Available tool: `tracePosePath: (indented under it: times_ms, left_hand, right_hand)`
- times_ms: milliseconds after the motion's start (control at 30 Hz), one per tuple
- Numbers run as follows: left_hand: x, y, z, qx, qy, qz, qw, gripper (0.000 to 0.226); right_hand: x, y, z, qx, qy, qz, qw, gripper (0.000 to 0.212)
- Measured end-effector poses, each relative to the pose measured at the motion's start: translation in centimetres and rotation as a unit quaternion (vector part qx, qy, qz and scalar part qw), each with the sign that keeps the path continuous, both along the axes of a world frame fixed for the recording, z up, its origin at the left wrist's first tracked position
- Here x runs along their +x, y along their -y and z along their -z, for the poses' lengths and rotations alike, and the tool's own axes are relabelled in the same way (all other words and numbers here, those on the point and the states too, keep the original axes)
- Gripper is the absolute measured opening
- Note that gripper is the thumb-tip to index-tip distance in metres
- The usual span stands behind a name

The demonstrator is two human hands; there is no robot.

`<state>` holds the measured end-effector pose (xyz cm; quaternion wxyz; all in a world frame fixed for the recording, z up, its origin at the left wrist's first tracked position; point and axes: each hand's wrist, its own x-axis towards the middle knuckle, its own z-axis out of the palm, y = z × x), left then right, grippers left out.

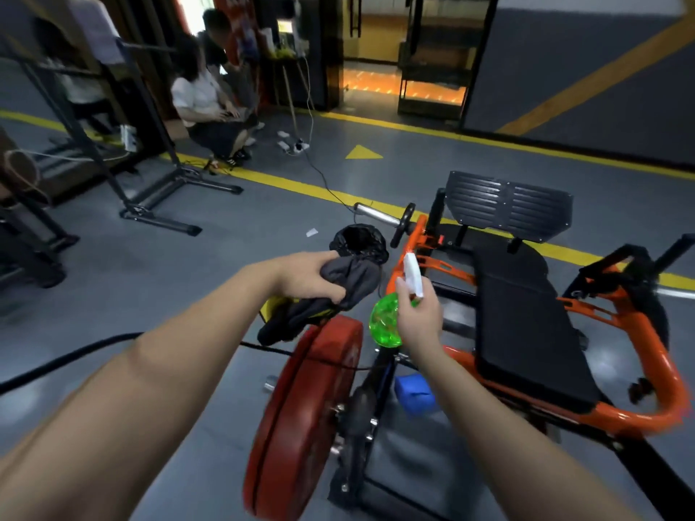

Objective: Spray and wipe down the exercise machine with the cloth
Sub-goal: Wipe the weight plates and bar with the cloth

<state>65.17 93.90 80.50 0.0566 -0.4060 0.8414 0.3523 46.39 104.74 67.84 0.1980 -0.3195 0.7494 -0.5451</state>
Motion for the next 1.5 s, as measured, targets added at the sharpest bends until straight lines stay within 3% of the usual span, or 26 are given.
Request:
tracePosePath:
  times_ms: [167, 367, 500, 633, 767, 1100, 1300, 1400, 1500]
  left_hand:
    - [12.8, 5.7, 0.5, -0.026, -0.005, -0.013, 1.000, 0.030]
    - [20.6, 11.5, 0.9, -0.041, 0.000, -0.008, 0.999, 0.027]
    - [22.5, 15.5, 1.2, -0.042, 0.015, 0.008, 0.999, 0.031]
    - [23.2, 19.8, 2.2, -0.019, -0.009, 0.025, 0.999, 0.029]
    - [23.4, 26.1, 2.5, 0.004, -0.020, 0.036, 0.999, 0.028]
    - [26.7, 46.7, -0.7, -0.056, -0.023, 0.004, 0.998, 0.031]
    - [27.1, 58.7, 2.8, -0.039, 0.000, 0.021, 0.999, 0.035]
    - [27.3, 65.4, 5.7, -0.013, -0.037, -0.028, 0.999, 0.036]
    - [27.1, 72.1, 9.7, 0.076, -0.181, -0.186, 0.963, 0.044]
  right_hand:
    - [11.6, 4.1, -0.3, -0.019, -0.001, 0.025, 1.000, 0.022]
    - [18.5, 8.1, -0.7, -0.007, -0.041, -0.011, 0.999, 0.040]
    - [20.7, 11.0, -0.4, 0.000, -0.065, -0.016, 0.998, 0.033]
    - [21.9, 14.9, 0.0, 0.009, -0.074, -0.008, 0.997, 0.040]
    - [22.7, 20.5, 0.7, 0.023, -0.084, -0.011, 0.996, 0.025]
    - [25.4, 37.7, 0.5, 0.047, -0.029, -0.033, 0.998, 0.003]
    - [25.9, 47.7, 2.2, 0.082, -0.035, -0.024, 0.996, 0.029]
    - [25.4, 53.4, 3.2, 0.100, -0.043, -0.016, 0.994, 0.039]
    - [25.4, 60.4, 3.8, 0.119, -0.016, 0.003, 0.993, 0.016]
